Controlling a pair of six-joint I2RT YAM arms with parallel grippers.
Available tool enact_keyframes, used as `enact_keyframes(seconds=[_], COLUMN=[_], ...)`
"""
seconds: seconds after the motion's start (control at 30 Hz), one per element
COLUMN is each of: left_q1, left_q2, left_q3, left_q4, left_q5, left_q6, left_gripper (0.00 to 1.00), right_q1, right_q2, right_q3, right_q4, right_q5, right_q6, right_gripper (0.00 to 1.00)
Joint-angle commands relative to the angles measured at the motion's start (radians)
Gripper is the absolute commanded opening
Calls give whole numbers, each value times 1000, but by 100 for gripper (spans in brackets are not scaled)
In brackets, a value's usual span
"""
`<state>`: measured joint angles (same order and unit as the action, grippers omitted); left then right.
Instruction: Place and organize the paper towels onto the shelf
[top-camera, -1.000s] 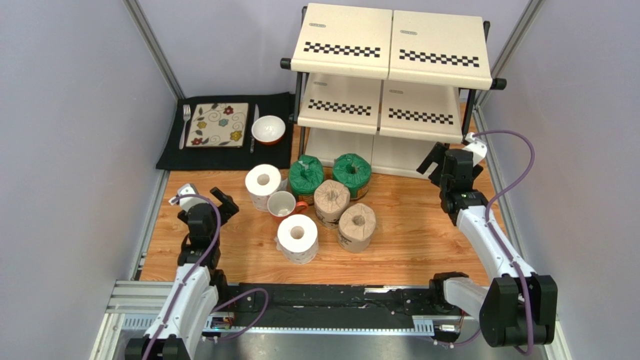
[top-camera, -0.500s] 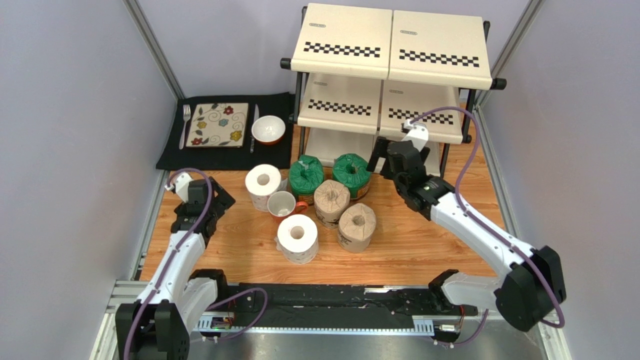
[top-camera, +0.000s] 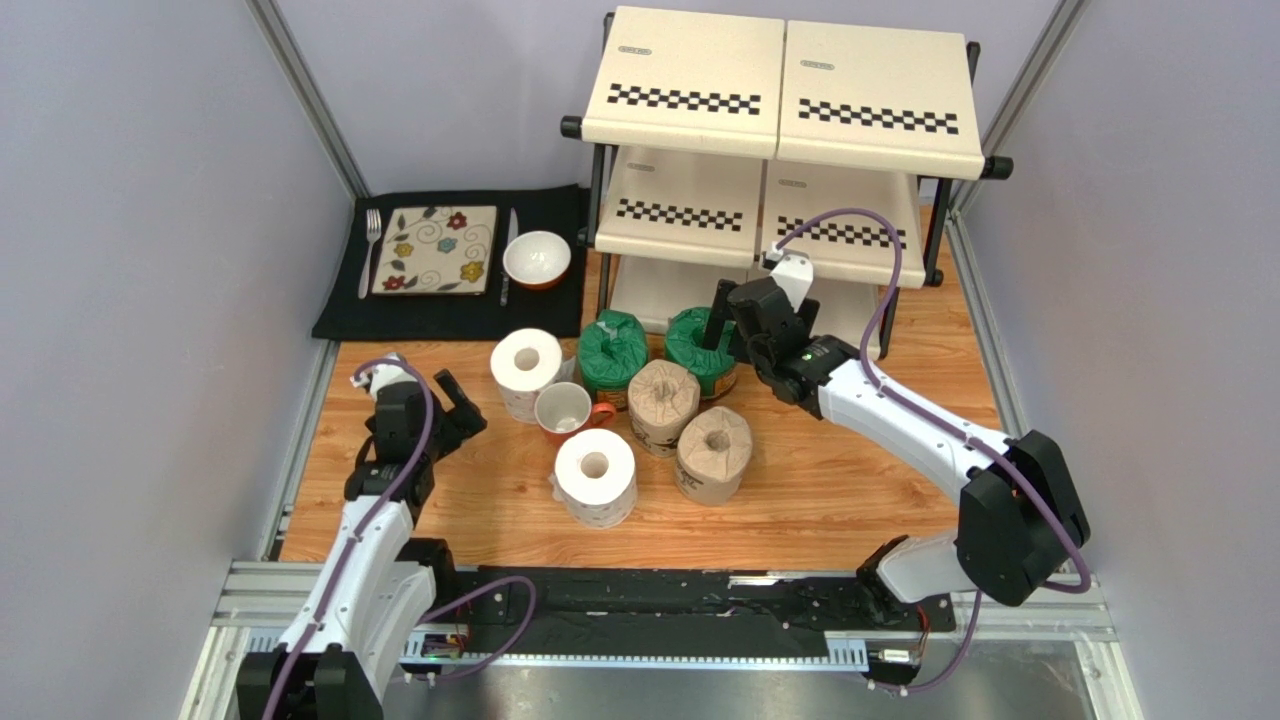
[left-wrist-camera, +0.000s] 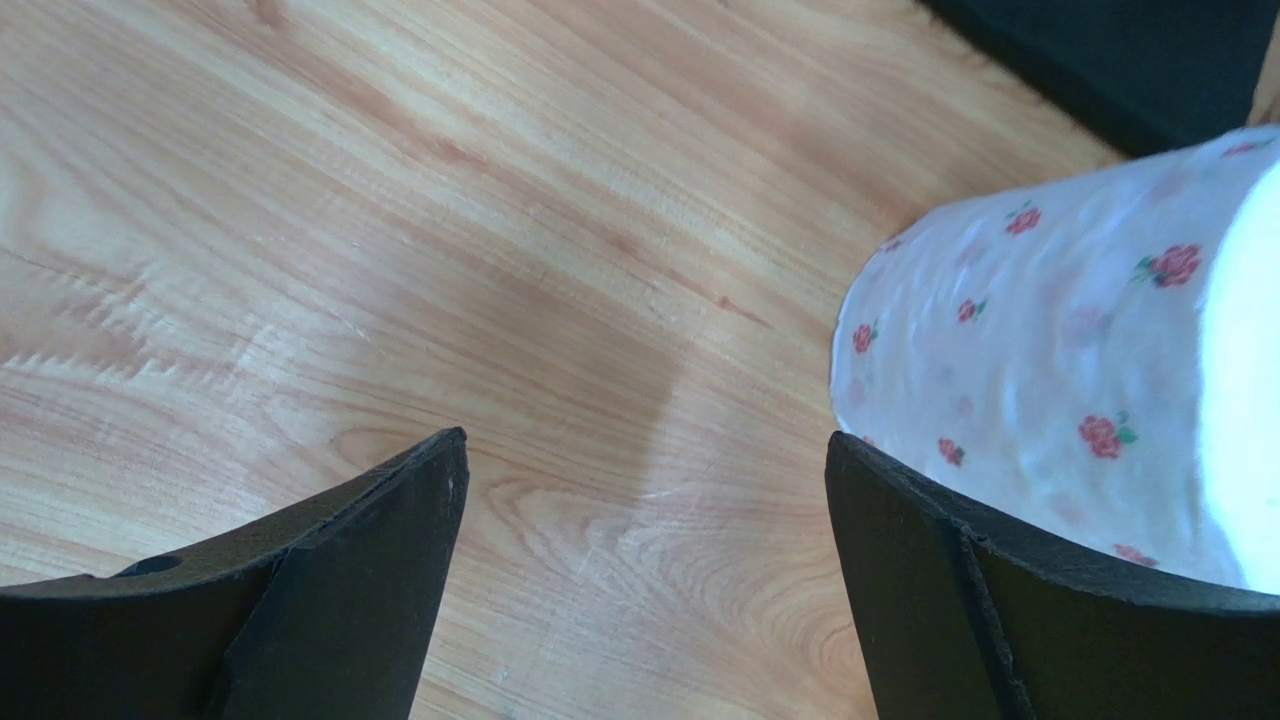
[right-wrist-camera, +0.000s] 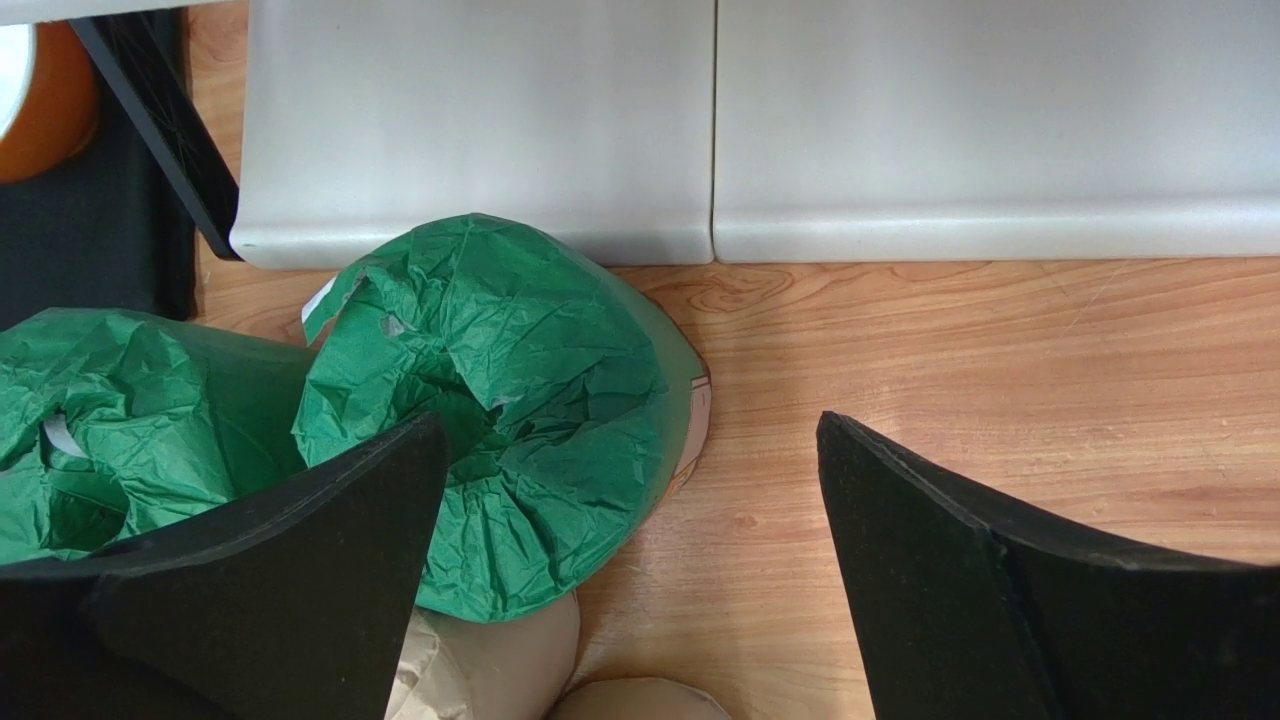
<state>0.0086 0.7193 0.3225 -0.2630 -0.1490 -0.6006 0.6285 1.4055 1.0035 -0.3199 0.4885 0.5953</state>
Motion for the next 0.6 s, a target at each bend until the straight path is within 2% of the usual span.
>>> enact_keyframes(seconds=[0.0,0.57], left_q1=[1,1], left_q2=[34,85], left_q3=[27,35], left_q4=[-4,-10], left_q5=[45,85], left_q6=[62,67], left_gripper=[97,97], right_q1=[7,10], right_q2=[-10,125], right_q3=[46,101], right_q4=[24,-19], right_q5=[1,-50], right_q6=[26,64], right_gripper=[97,93])
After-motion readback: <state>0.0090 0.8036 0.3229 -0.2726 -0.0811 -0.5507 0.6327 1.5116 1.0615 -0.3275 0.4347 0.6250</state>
